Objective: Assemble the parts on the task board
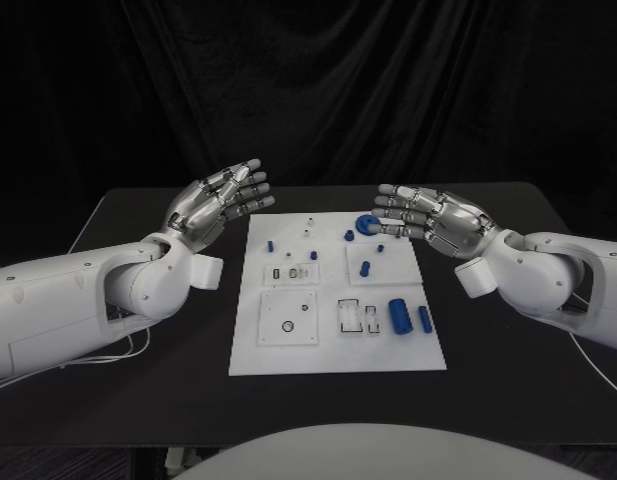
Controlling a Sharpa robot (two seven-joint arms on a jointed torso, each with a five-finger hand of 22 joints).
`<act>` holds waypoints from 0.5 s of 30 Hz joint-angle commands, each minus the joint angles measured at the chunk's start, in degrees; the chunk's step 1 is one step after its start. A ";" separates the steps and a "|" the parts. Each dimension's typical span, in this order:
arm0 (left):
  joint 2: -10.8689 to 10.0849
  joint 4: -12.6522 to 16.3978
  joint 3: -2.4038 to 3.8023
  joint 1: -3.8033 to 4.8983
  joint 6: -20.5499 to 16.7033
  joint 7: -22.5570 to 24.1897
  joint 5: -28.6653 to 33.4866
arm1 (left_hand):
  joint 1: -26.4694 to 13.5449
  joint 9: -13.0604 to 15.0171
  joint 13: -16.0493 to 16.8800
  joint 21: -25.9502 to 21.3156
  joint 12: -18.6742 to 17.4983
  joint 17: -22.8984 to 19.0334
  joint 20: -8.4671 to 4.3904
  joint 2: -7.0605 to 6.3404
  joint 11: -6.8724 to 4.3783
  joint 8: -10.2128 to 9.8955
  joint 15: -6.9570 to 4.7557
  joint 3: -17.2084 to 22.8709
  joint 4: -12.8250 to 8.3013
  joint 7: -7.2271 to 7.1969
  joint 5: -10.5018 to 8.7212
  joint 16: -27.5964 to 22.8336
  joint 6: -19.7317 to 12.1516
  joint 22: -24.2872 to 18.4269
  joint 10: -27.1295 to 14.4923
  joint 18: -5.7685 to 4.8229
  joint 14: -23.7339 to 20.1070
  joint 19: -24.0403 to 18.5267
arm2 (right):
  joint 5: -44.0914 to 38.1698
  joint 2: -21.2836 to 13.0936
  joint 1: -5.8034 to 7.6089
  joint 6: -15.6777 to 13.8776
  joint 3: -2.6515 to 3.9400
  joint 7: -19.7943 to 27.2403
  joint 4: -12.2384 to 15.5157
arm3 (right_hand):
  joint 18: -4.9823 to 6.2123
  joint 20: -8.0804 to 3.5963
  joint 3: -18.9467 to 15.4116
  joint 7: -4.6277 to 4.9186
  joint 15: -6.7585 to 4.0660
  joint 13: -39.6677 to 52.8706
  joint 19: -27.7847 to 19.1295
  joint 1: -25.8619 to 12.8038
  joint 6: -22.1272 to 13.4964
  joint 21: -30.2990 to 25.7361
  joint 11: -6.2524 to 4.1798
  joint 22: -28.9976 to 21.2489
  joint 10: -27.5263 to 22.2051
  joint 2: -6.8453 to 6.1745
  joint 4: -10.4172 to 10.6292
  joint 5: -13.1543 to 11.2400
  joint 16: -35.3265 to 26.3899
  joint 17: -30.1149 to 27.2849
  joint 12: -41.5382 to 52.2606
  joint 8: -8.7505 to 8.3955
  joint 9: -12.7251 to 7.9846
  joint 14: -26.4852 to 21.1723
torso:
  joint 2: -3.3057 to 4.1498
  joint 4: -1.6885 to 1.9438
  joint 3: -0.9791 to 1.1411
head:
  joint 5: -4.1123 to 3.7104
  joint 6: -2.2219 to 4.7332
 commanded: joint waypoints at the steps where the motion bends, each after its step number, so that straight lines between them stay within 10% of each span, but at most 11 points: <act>1: -1.15 1.12 0.04 -0.02 -0.31 8.75 -2.32 | 0.93 0.08 -0.04 0.33 0.61 0.08 -0.01 -0.15 0.30 0.34 0.20 0.44 -0.06 0.25 0.57 0.63 0.66 -0.11 0.41 -0.30 0.81 0.56 | -2.70 -0.60 0.57 0.94 0.03 -0.97 0.31 | 0.43 -0.08 0.87 0.23 -0.10 1.05 2.90 0.99 0.99 0.72 0.21 0.08 1.15 -0.25 -1.23 0.29 1.90 0.95 3.12 1.88 0.70 1.75 | 2.05 0.55 -0.52 | -0.12 0.27; 6: -3.90 3.59 0.04 0.02 -0.77 9.52 -2.11 | 1.49 0.13 -0.06 0.51 1.12 0.09 0.03 -0.44 0.92 0.58 0.61 0.79 -0.08 0.85 1.21 1.12 1.68 -0.17 0.58 -0.75 1.28 1.15 | -6.31 -1.29 2.42 -0.95 0.03 -1.08 0.04 | 0.62 -0.38 3.58 0.93 -0.20 3.33 8.58 3.23 0.78 2.31 0.53 0.36 2.59 -1.21 -3.53 0.05 6.75 3.41 8.97 6.49 2.22 5.38 | 3.30 0.60 -0.76 | 0.27 0.23; 9: -5.41 5.09 0.04 0.05 -0.72 9.75 0.06 | 1.98 0.31 0.03 0.72 2.01 0.13 -0.11 -0.22 0.44 1.22 0.02 1.49 -0.01 2.01 2.10 1.78 3.78 -0.24 1.10 -0.80 1.99 1.81 | -11.10 -1.25 4.13 -2.48 0.03 -2.04 -0.35 | 0.49 -5.16 5.98 1.56 -3.02 6.24 24.64 5.66 0.94 13.50 -0.46 5.59 8.46 -2.64 -5.94 -1.78 17.37 8.87 15.74 9.97 3.28 16.56 | 4.01 0.57 -0.87 | 0.62 0.26; 15: -7.59 6.90 0.04 0.07 0.12 10.26 0.61 | 2.46 0.28 -0.02 0.55 2.47 0.07 -0.16 -0.04 0.61 1.28 0.01 2.16 -0.04 2.64 3.14 2.00 4.15 -0.45 1.01 -0.73 1.89 1.76 | -21.62 -0.32 8.74 -6.92 0.03 -6.64 -0.83 | 0.38 -8.07 10.09 2.79 -6.29 7.29 28.43 7.24 6.79 26.39 -3.35 13.49 21.29 -5.03 -7.28 -3.55 24.26 13.32 19.05 14.74 4.15 25.25 | 5.23 0.57 -1.11 | 1.06 0.69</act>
